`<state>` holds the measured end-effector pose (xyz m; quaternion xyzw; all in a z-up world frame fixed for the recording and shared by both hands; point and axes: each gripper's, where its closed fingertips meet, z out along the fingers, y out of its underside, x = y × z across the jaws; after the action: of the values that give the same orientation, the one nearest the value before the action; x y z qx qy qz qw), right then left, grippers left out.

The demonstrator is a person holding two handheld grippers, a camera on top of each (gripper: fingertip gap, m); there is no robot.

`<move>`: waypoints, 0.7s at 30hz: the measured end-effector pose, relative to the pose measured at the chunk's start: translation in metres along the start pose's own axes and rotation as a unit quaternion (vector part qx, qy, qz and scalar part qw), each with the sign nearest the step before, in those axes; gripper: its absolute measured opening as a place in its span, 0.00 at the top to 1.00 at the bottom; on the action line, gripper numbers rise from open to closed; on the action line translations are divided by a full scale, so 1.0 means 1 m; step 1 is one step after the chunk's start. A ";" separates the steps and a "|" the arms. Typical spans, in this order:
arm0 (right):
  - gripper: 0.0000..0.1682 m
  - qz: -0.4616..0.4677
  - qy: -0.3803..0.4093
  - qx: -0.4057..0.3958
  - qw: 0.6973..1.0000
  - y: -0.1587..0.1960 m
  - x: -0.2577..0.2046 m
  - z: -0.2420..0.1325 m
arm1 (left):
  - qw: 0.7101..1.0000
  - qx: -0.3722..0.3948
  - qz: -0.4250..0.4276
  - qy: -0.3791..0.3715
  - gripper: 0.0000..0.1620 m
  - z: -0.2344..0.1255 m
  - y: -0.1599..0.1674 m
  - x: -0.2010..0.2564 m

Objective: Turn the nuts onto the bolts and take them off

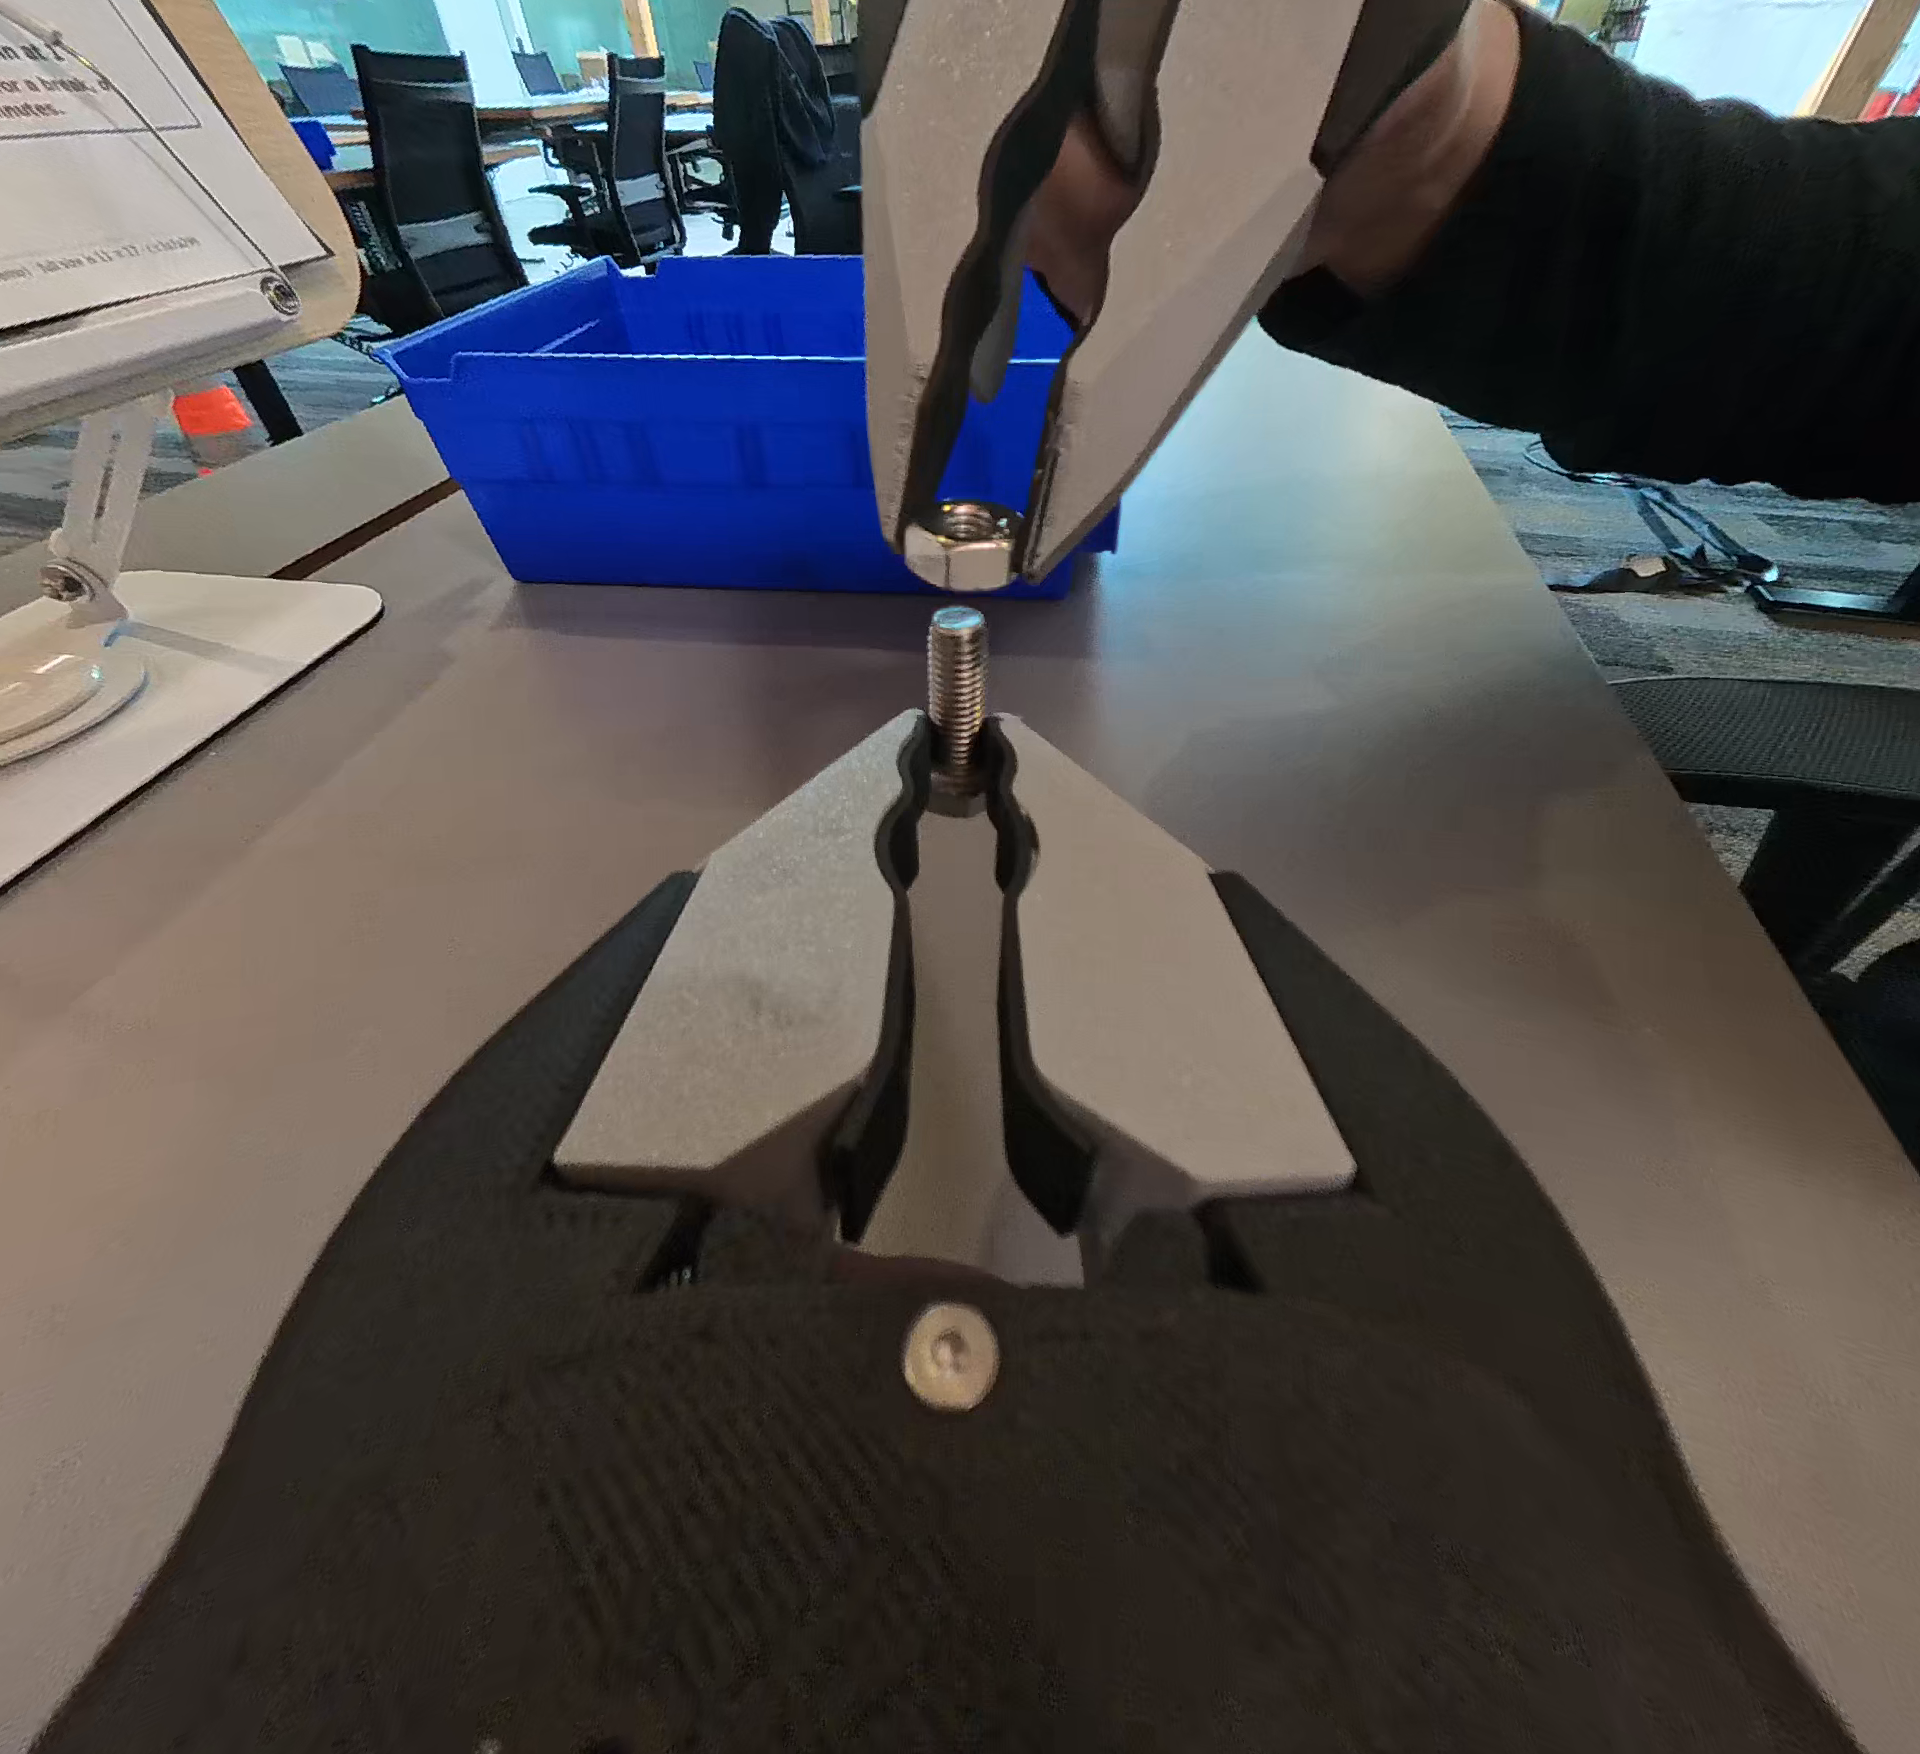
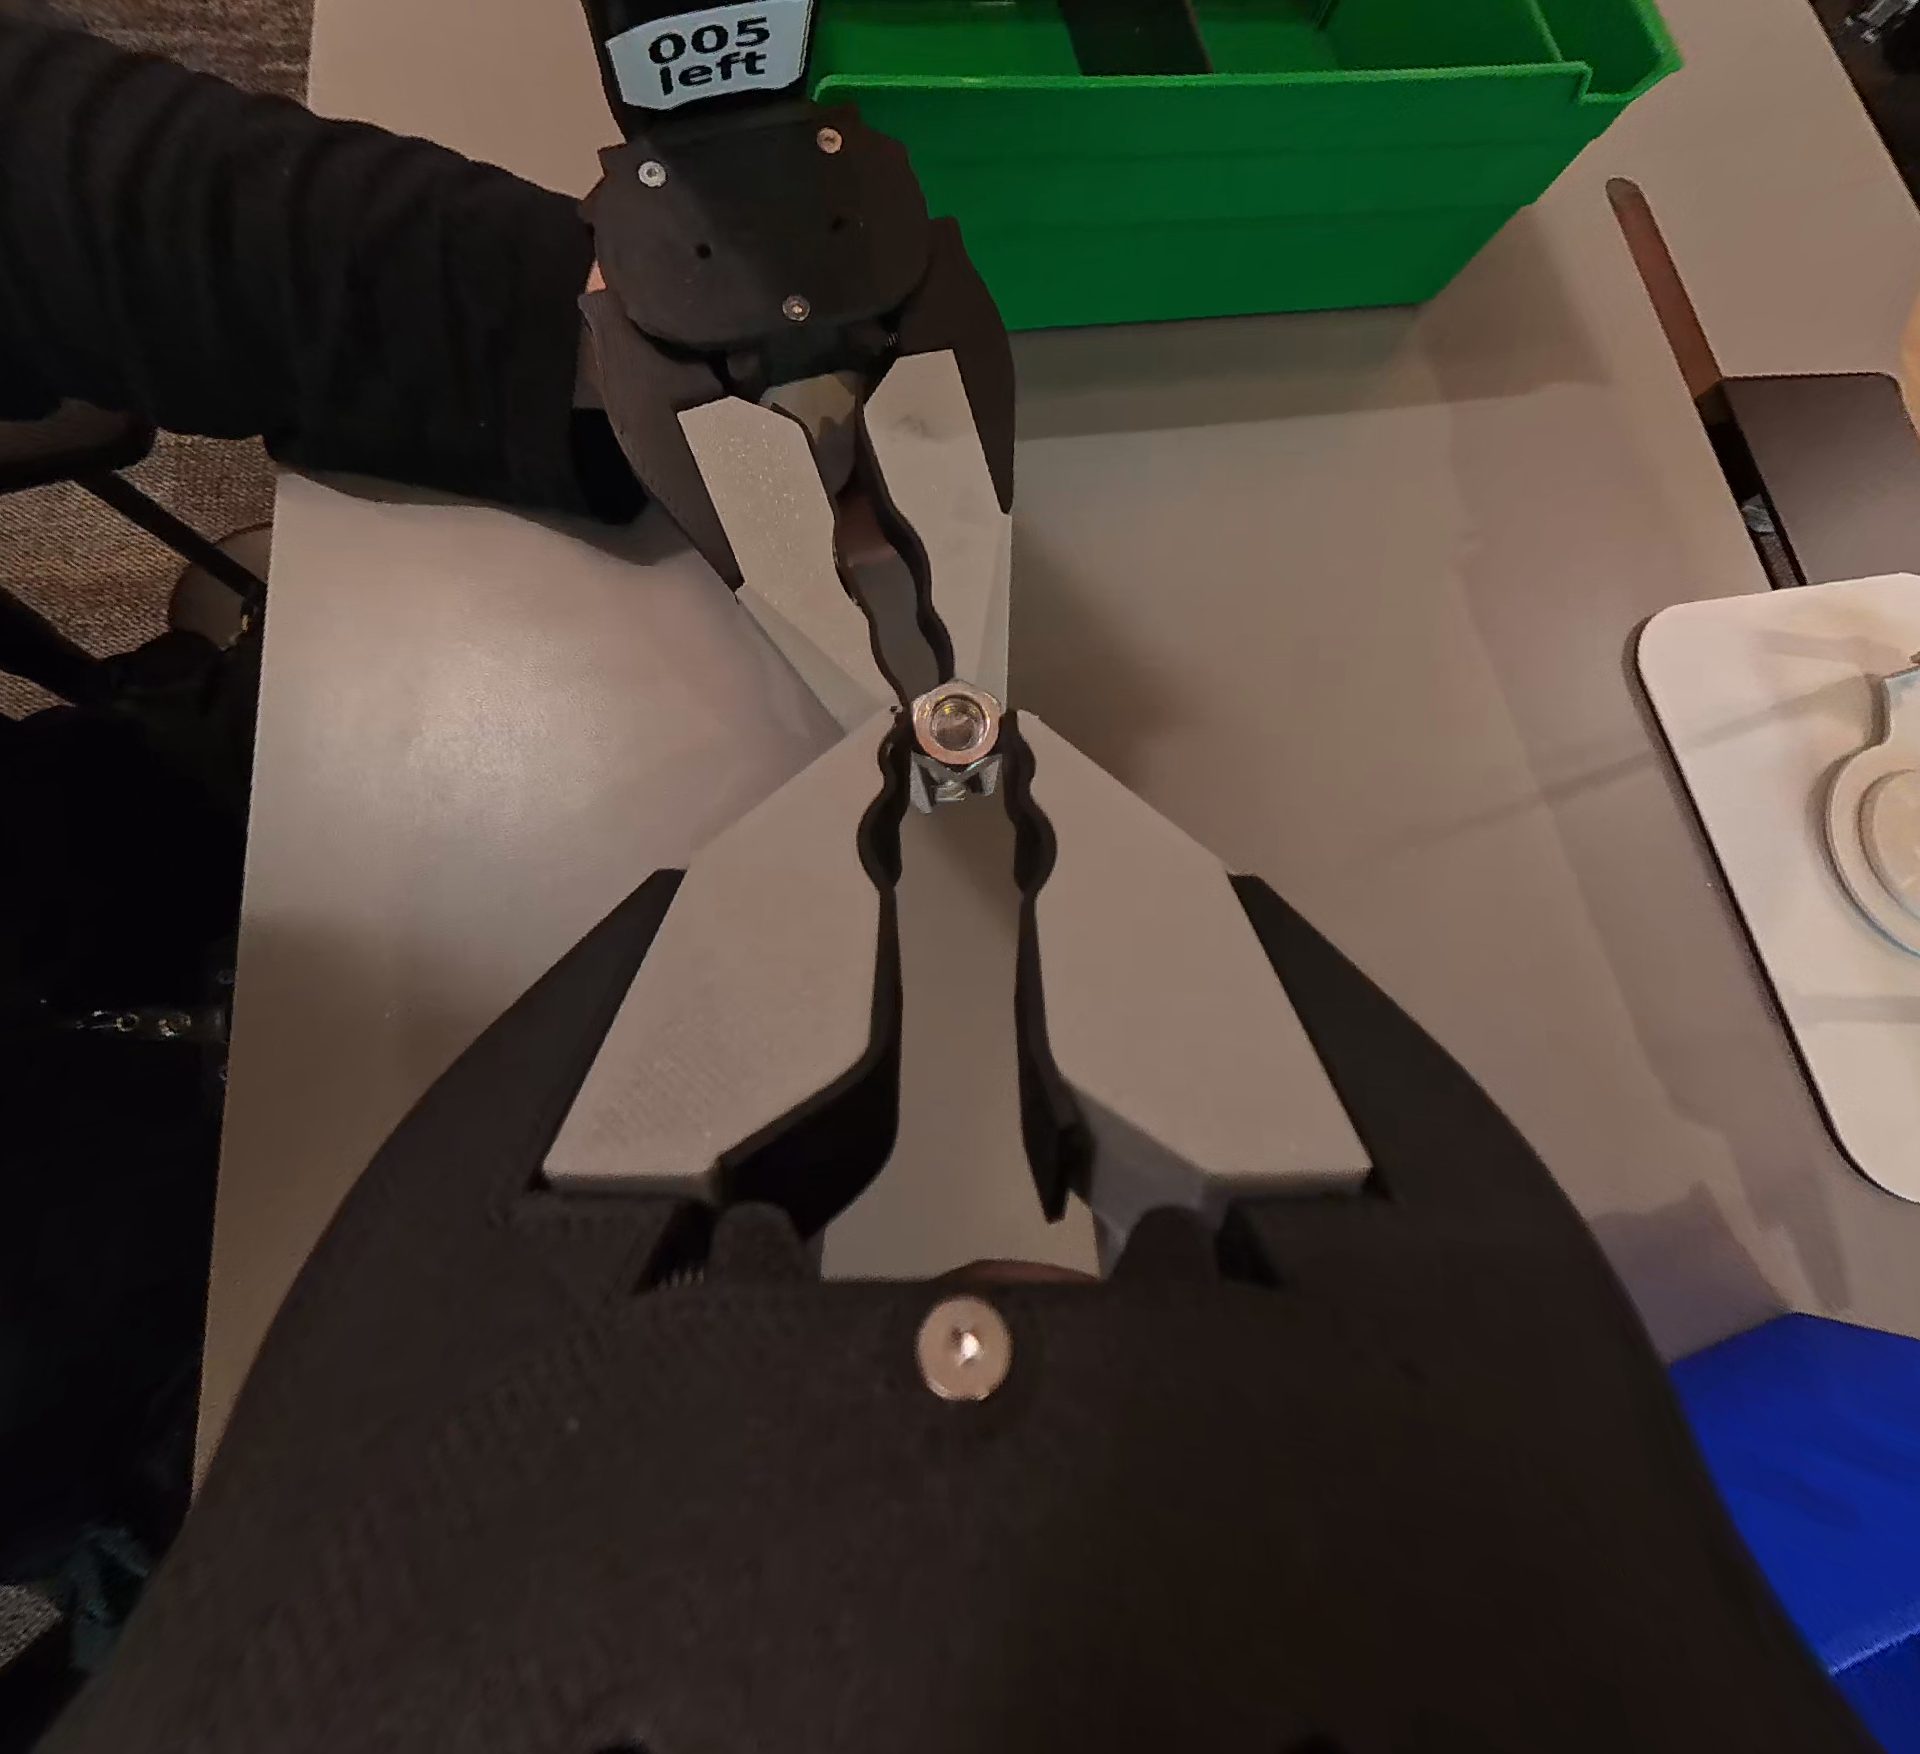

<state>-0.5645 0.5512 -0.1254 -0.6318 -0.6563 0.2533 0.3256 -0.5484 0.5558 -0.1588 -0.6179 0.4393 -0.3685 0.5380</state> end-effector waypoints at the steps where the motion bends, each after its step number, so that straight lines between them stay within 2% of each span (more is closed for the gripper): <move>1: 0.92 -0.002 0.001 -0.003 1.000 0.000 0.001 0.000 | 1.000 0.000 0.002 0.000 0.96 0.000 0.000 0.000; 21: 0.91 0.010 -0.018 -0.014 1.000 0.008 -0.002 0.011 | 1.000 -0.011 0.006 -0.003 0.96 0.001 0.003 0.001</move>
<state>-0.5675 0.5505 -0.1385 -0.6384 -0.6591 0.2582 0.3024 -0.5473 0.5556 -0.1616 -0.6221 0.4454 -0.3583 0.5350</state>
